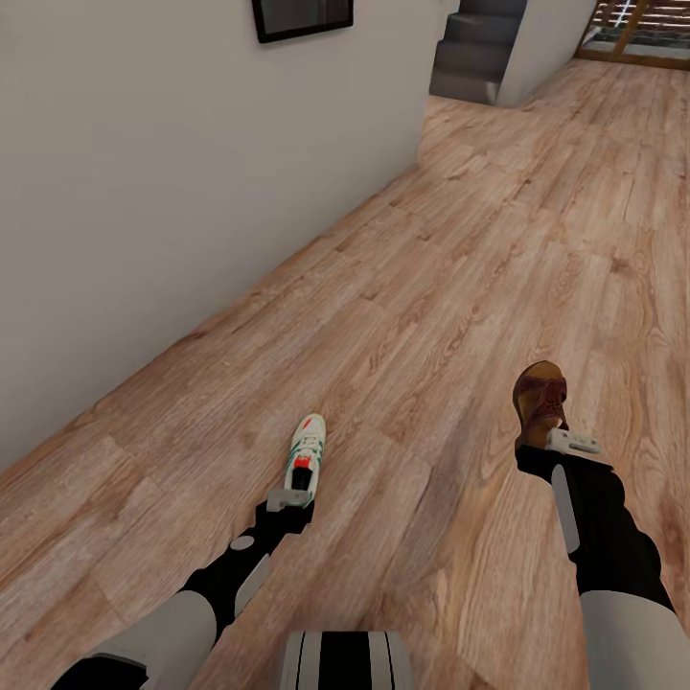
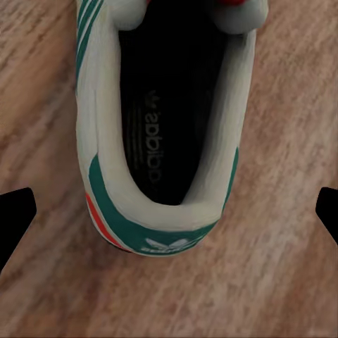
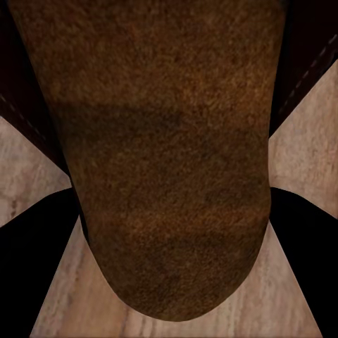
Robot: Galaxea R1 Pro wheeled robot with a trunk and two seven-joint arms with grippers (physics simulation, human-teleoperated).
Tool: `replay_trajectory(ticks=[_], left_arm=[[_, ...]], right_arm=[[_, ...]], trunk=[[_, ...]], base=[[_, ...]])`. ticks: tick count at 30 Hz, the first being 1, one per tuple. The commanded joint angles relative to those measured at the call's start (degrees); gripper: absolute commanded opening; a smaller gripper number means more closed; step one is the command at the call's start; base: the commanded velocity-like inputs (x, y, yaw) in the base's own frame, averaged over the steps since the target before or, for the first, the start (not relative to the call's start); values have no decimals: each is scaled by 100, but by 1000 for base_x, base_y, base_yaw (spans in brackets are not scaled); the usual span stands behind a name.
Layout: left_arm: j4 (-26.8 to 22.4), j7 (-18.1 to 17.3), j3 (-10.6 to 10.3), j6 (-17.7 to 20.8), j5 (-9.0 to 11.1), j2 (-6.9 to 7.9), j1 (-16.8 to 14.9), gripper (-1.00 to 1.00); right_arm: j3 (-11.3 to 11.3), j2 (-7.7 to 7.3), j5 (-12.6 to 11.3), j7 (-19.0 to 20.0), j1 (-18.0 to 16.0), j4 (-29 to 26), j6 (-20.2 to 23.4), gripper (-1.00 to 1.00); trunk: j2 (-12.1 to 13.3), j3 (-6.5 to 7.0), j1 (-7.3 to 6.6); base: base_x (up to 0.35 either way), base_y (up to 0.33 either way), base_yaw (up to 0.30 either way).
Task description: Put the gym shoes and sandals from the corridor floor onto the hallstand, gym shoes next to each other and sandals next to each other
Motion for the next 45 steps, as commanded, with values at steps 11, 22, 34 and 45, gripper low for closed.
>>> replay_trajectory(ticks=[11,22,34,45], left_arm=[[1,-9,-34,-20,60,3,-4,100],[1,-9,-34,-20,60,3,-4,100],[1,-9,-34,-20,60,3,-4,100],[1,-9,-34,-20,60,3,-4,100]], right_arm=[[2,-1,18,-2,-2,-8,31,-100],[2,-1,18,-2,1,-8,33,-100],[2,-1,18,-2,-1,-9,30,-100],[2,-1,18,-2,0,-8,30,-100]], trunk=[[-5,-71,7],[-12,-265,20],[-17,-395,30],[-17,-410,30]], base=[[6,0,0],[0,0,0],[0,0,0],[70,0,0]])
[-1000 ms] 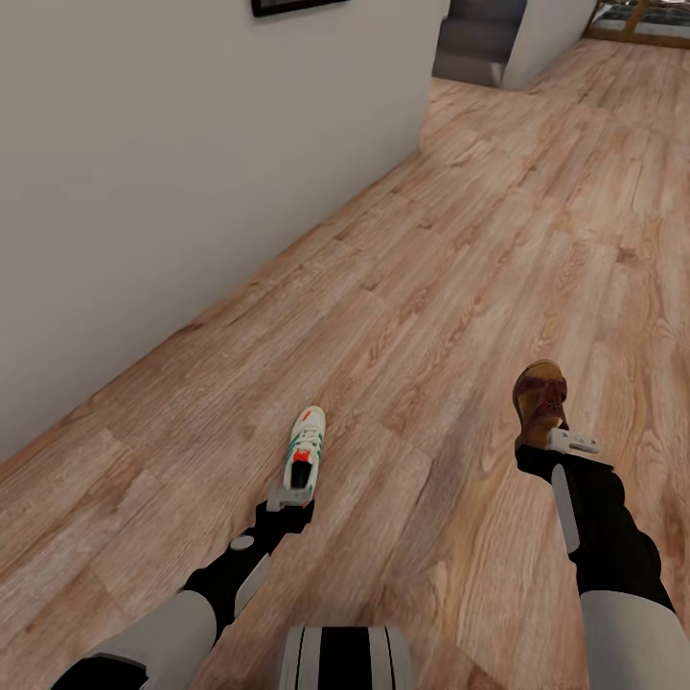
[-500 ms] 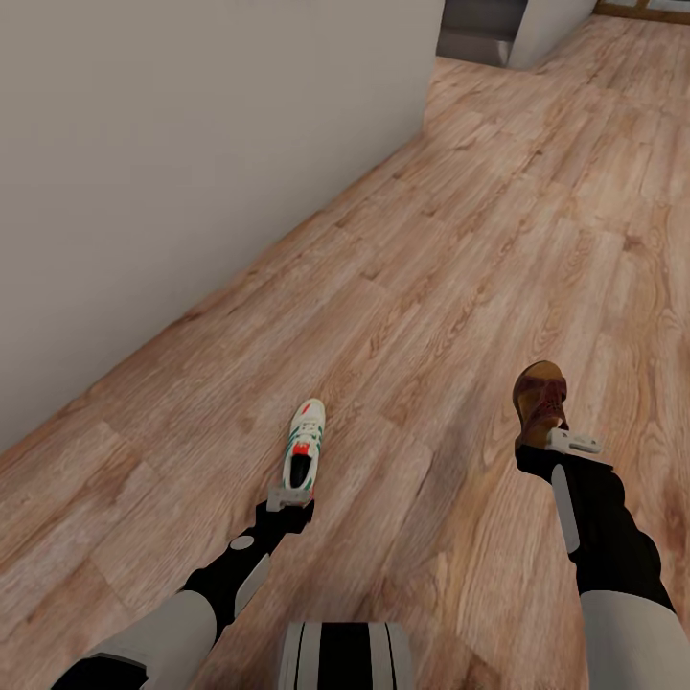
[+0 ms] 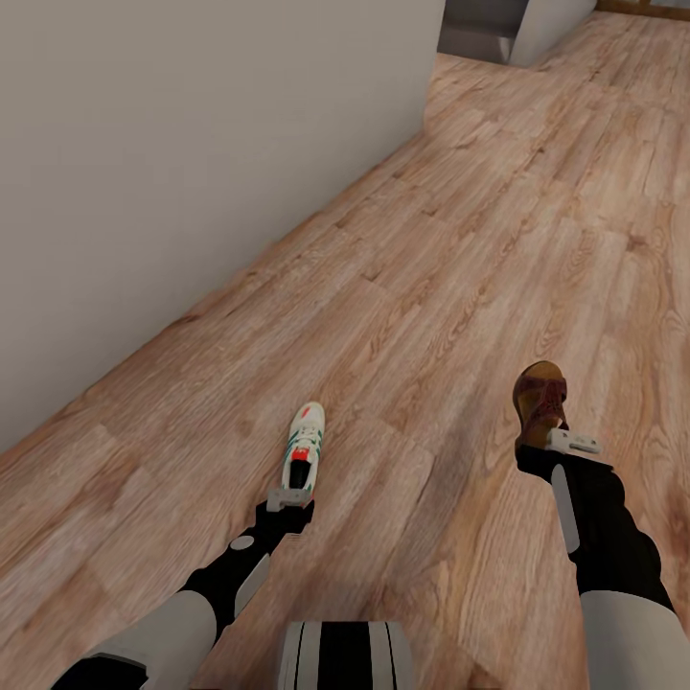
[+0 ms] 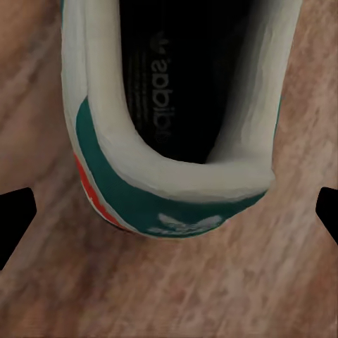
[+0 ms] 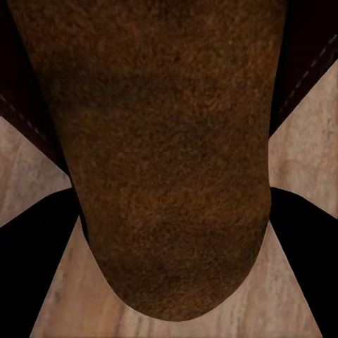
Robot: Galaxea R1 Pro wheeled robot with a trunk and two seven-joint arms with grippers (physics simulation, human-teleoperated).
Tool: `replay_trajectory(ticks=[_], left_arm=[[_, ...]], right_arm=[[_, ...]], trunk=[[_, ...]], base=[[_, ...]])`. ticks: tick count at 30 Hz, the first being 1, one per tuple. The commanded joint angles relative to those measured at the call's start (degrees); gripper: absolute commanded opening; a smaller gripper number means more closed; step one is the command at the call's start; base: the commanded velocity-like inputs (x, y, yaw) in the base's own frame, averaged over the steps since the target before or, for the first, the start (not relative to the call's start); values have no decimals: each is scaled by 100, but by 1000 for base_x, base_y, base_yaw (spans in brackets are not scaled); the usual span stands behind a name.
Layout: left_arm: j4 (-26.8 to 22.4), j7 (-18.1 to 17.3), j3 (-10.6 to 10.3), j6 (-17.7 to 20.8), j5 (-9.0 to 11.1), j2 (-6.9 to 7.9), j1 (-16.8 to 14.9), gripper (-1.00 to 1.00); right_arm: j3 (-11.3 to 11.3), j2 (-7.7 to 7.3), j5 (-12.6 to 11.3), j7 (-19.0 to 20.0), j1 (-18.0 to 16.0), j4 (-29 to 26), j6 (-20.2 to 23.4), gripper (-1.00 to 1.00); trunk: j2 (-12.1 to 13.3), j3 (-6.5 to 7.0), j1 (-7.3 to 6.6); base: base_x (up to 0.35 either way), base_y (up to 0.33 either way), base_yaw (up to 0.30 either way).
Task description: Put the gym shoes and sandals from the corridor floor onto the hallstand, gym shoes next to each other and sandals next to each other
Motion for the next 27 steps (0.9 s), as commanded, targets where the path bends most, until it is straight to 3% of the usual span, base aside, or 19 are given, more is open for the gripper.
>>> replay_trajectory(ticks=[1,27], left_arm=[[8,-9,-32,-20,60,3,-4,100],[8,-9,-32,-20,60,3,-4,100]], right_arm=[[1,-1,18,-2,-3,-4,31,-100],[1,-1,18,-2,-4,-3,30,-100]], trunk=[[-1,-3,1],[-1,-3,1]], base=[[84,0,0],[10,0,0]])
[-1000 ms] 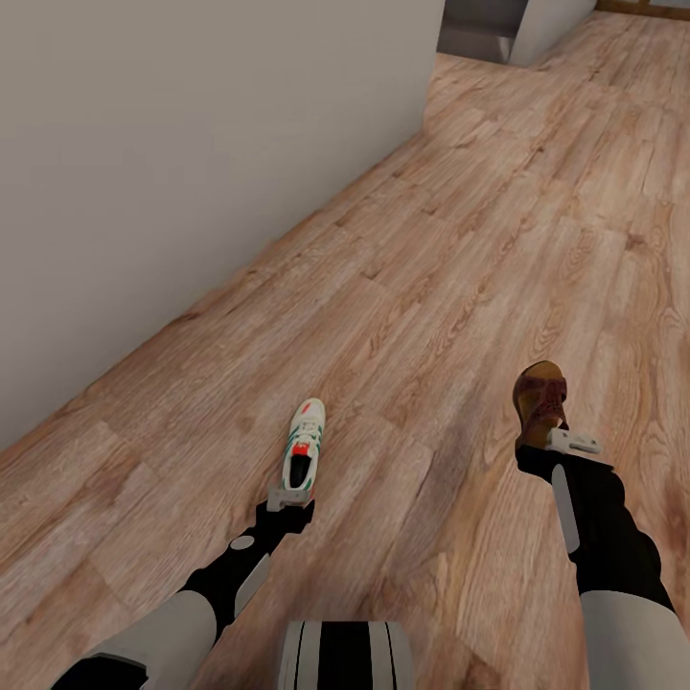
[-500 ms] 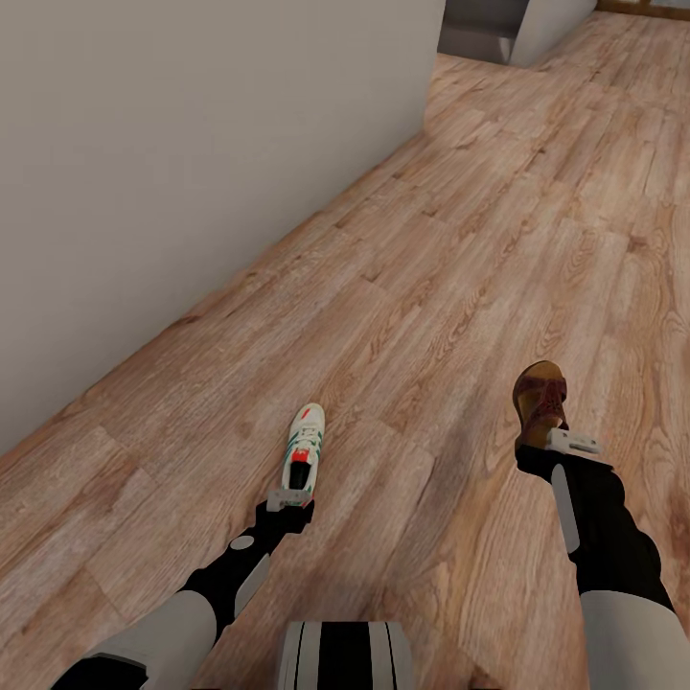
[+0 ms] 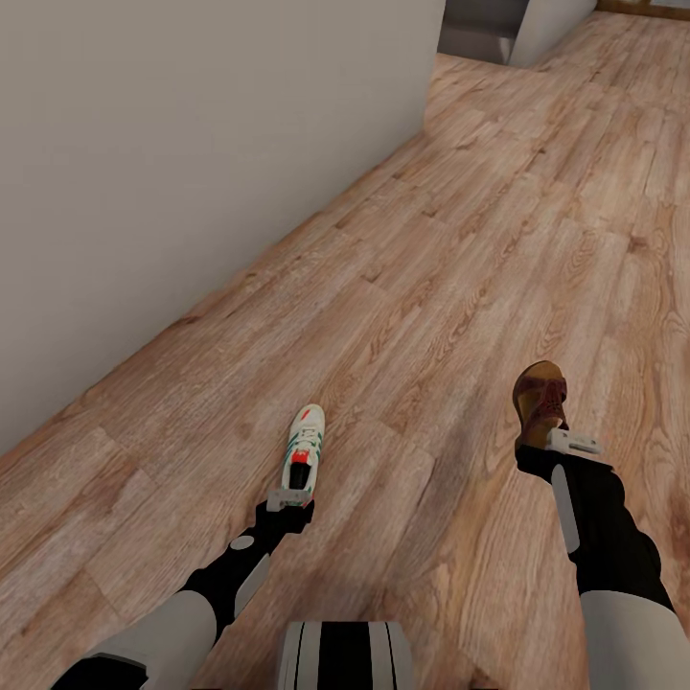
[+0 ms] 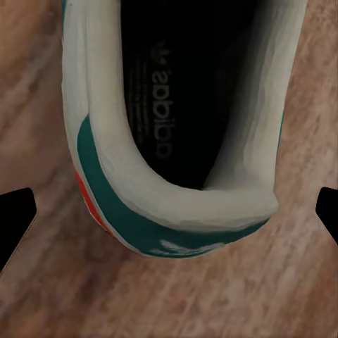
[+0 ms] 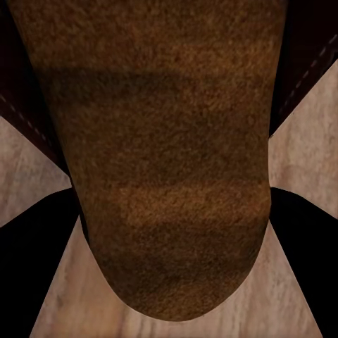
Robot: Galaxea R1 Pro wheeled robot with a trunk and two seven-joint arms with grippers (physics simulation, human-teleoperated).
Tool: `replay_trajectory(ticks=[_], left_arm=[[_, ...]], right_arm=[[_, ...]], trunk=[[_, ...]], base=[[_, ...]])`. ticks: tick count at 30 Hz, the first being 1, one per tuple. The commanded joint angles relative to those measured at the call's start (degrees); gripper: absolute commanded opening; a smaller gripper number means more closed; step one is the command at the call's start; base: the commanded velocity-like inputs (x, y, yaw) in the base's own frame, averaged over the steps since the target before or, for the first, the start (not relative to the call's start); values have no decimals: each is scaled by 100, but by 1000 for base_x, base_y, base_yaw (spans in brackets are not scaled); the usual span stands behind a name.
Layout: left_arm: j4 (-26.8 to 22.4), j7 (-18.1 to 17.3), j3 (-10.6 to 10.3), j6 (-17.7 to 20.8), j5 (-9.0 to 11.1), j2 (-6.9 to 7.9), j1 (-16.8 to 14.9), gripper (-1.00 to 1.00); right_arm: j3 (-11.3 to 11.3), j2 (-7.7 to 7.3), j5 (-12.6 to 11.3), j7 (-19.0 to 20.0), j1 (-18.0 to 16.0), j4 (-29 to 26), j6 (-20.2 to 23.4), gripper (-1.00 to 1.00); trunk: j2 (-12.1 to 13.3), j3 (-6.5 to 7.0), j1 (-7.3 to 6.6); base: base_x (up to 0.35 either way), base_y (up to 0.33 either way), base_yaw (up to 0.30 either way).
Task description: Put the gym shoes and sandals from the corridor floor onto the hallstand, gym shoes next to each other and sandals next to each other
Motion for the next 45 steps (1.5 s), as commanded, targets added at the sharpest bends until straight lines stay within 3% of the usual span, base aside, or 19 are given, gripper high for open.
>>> replay_trajectory(ticks=[1,35,36,45], left_arm=[[9,-9,-32,-20,60,3,-4,100],[8,-9,-24,-21,60,7,-4,100],[8,-9,-24,-21,60,8,-4,-100],[17,-9,-15,-20,60,19,-4,-100]], right_arm=[[2,-1,17,-2,-2,-6,29,-100],[2,-1,24,-2,-2,-6,28,-100],[2,-1,21,-2,-2,-6,28,-100],[2,-1,23,-2,-2,-6,30,-100]], trunk=[[-1,-3,0],[-1,-3,0],[-1,-3,0],[-1,-3,0]], base=[[101,0,0],[16,0,0],[2,0,0],[0,0,0]])
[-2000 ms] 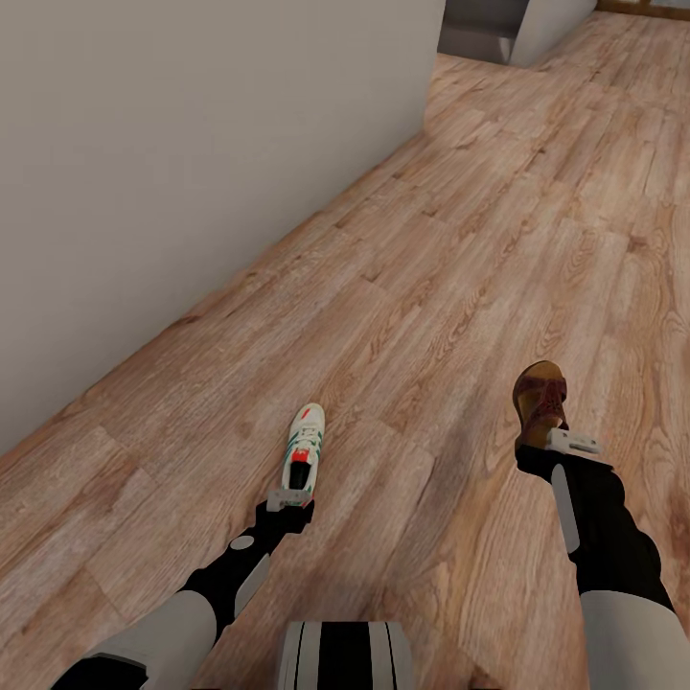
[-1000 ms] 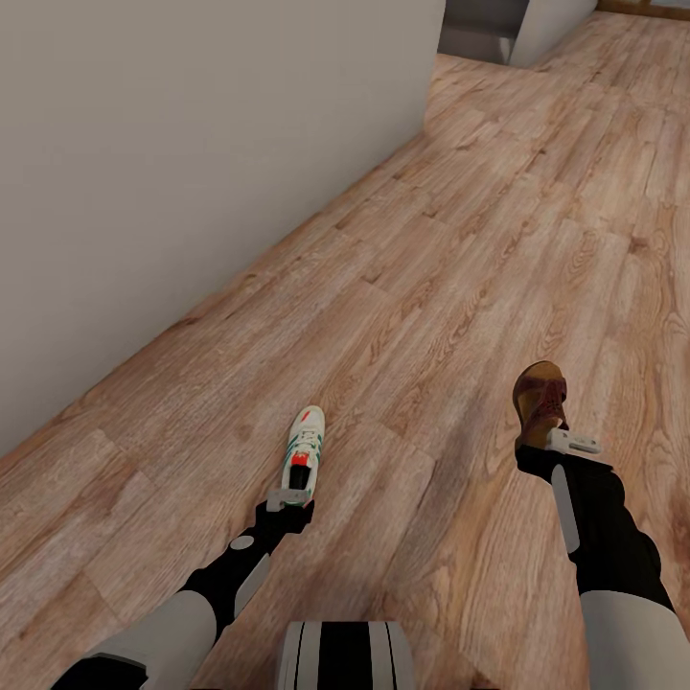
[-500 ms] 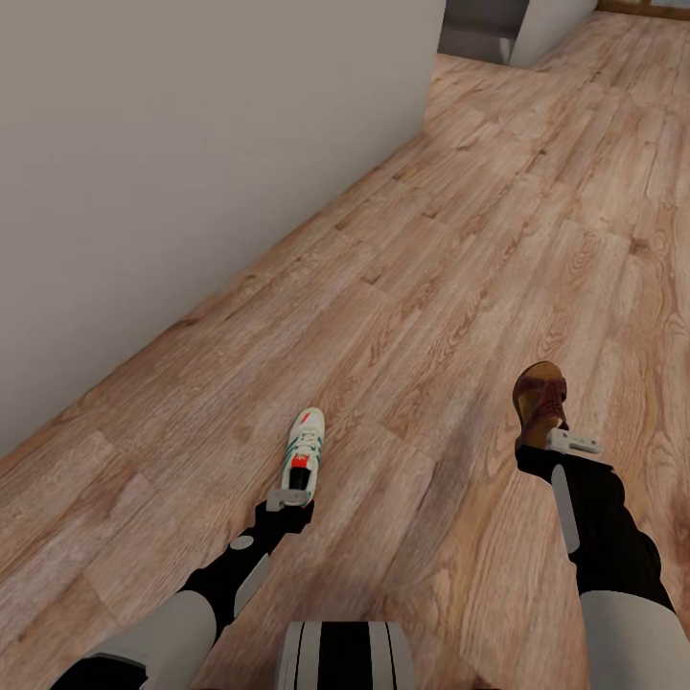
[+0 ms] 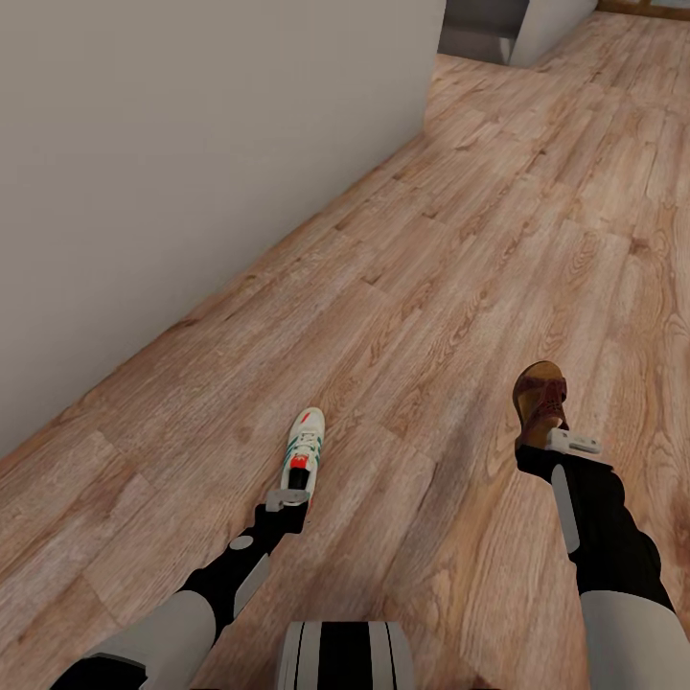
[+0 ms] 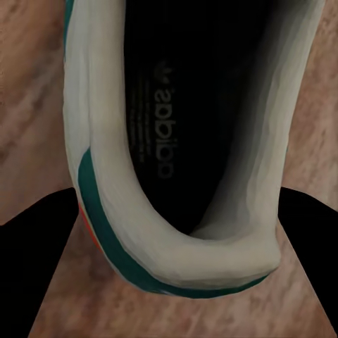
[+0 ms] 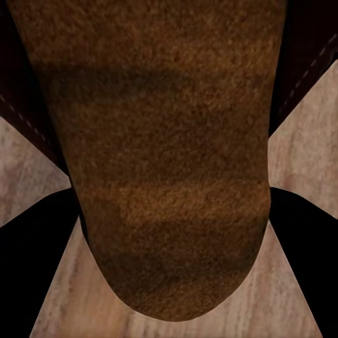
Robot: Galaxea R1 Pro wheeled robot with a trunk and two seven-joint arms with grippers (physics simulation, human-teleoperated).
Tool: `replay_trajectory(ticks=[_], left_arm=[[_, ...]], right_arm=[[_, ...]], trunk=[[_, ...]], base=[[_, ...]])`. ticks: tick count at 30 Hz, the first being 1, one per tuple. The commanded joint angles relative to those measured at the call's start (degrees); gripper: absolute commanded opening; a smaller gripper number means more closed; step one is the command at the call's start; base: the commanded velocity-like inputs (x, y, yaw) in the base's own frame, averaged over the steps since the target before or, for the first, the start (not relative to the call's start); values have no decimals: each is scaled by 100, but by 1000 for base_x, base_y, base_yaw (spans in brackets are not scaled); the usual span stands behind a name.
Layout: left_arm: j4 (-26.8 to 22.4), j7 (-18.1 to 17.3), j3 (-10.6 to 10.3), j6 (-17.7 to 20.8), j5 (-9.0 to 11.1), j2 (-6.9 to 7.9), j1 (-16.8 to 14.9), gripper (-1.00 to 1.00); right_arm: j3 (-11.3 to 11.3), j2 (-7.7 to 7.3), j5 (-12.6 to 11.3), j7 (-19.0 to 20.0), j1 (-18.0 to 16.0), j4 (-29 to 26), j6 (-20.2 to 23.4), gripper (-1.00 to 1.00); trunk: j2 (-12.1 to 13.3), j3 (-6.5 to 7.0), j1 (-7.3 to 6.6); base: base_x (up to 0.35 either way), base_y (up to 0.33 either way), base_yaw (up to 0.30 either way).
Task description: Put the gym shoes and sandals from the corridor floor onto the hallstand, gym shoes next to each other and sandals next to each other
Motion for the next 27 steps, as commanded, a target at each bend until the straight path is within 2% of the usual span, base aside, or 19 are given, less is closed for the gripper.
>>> replay_trajectory(ticks=[1,21,27], left_arm=[[9,-4,-20,-20,53,3,-4,-100],[1,-4,-20,-23,53,0,-4,-100],[1,-4,-21,-20,53,-1,-4,-100]], right_arm=[[1,-1,19,-2,-1,-6,28,-100],[1,-1,17,-2,0,-6,28,-100],[1,-1,18,-2,0,-6,28,-100]], trunk=[[-1,-3,-1],[-1,-3,-1],[7,130,-16]], base=[[0,0,0],[0,0,0],[0,0,0]])
